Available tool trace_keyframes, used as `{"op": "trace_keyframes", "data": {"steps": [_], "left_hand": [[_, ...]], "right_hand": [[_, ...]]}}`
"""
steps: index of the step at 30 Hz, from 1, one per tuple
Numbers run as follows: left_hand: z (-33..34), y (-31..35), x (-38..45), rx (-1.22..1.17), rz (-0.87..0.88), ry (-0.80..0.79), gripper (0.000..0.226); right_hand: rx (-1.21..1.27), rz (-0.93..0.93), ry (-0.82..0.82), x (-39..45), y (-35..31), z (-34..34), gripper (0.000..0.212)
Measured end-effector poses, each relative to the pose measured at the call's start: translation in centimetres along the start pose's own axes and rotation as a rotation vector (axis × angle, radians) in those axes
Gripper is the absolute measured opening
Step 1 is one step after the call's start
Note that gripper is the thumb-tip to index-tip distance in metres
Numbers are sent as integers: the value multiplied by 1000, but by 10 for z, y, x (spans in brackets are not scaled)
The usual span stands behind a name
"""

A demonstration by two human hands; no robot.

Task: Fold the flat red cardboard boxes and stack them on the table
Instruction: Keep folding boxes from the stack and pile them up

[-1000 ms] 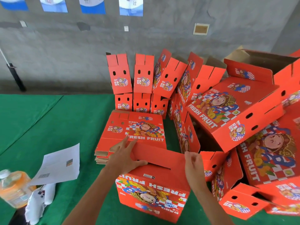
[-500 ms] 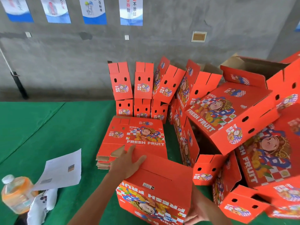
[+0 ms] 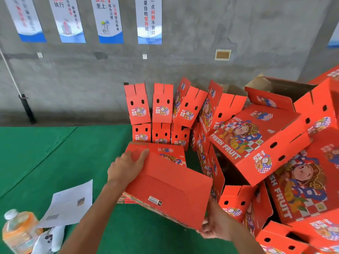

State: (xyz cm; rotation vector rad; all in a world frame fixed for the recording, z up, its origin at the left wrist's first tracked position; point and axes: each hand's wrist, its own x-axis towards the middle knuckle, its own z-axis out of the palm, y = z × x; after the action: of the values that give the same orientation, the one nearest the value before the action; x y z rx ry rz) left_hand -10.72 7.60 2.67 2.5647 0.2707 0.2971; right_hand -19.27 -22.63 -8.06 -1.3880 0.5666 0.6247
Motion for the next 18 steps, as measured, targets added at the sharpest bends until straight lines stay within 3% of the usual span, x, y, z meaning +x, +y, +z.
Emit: {"op": "trace_keyframes", "data": {"steps": [6, 10, 14, 18], "left_hand": [[-28, -7, 21, -536, -149, 260, 78], [0, -35, 25, -1045, -357, 285, 46], [32, -58, 28, -1325, -595, 12, 15], [60, -59, 25, -1406, -618, -199, 26]], "right_hand": [[-128, -468, 42, -5, -70, 40, 80], [-366, -879, 110, -20, -97, 57, 63], [-703, -1099, 336, -29, -108, 54, 60], [-894, -1230, 448, -38, -117, 54, 48]]}}
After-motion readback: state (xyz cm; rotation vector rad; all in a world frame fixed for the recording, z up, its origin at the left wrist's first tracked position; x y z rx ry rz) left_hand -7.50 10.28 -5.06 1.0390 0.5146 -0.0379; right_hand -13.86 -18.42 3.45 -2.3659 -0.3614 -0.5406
